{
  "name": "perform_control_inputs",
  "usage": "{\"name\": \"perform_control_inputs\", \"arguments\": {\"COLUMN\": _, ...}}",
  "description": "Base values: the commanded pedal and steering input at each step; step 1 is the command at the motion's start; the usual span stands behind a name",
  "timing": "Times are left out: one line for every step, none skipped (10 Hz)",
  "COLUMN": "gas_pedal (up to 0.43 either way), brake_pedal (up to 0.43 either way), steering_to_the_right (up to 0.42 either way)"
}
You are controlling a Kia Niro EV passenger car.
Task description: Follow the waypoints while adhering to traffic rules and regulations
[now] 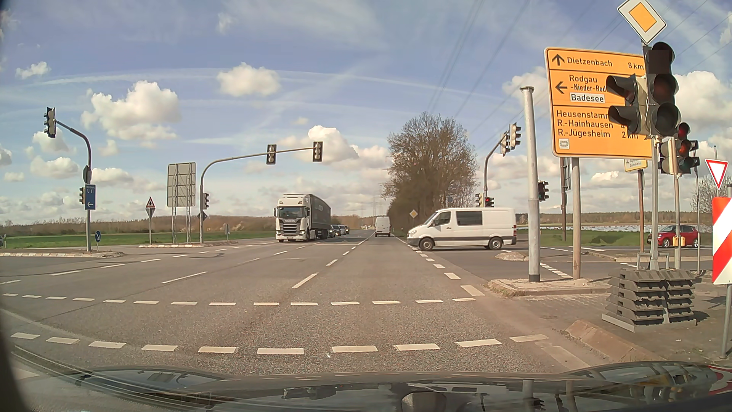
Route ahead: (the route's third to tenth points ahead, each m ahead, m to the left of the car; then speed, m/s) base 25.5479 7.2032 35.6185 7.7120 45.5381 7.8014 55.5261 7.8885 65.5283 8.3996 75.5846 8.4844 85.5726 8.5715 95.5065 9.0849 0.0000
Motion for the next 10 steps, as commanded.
{"name": "perform_control_inputs", "arguments": {"gas_pedal": 0.0, "brake_pedal": 0.323, "steering_to_the_right": -0.004}}
{"name": "perform_control_inputs", "arguments": {"gas_pedal": 0.0, "brake_pedal": 0.323, "steering_to_the_right": -0.004}}
{"name": "perform_control_inputs", "arguments": {"gas_pedal": 0.0, "brake_pedal": 0.323, "steering_to_the_right": -0.004}}
{"name": "perform_control_inputs", "arguments": {"gas_pedal": 0.0, "brake_pedal": 0.323, "steering_to_the_right": -0.004}}
{"name": "perform_control_inputs", "arguments": {"gas_pedal": 0.0, "brake_pedal": 0.323, "steering_to_the_right": -0.004}}
{"name": "perform_control_inputs", "arguments": {"gas_pedal": 0.0, "brake_pedal": 0.323, "steering_to_the_right": -0.004}}
{"name": "perform_control_inputs", "arguments": {"gas_pedal": 0.0, "brake_pedal": 0.323, "steering_to_the_right": -0.004}}
{"name": "perform_control_inputs", "arguments": {"gas_pedal": 0.0, "brake_pedal": 0.323, "steering_to_the_right": -0.004}}
{"name": "perform_control_inputs", "arguments": {"gas_pedal": 0.0, "brake_pedal": 0.323, "steering_to_the_right": -0.004}}
{"name": "perform_control_inputs", "arguments": {"gas_pedal": 0.0, "brake_pedal": 0.329, "steering_to_the_right": -0.004}}
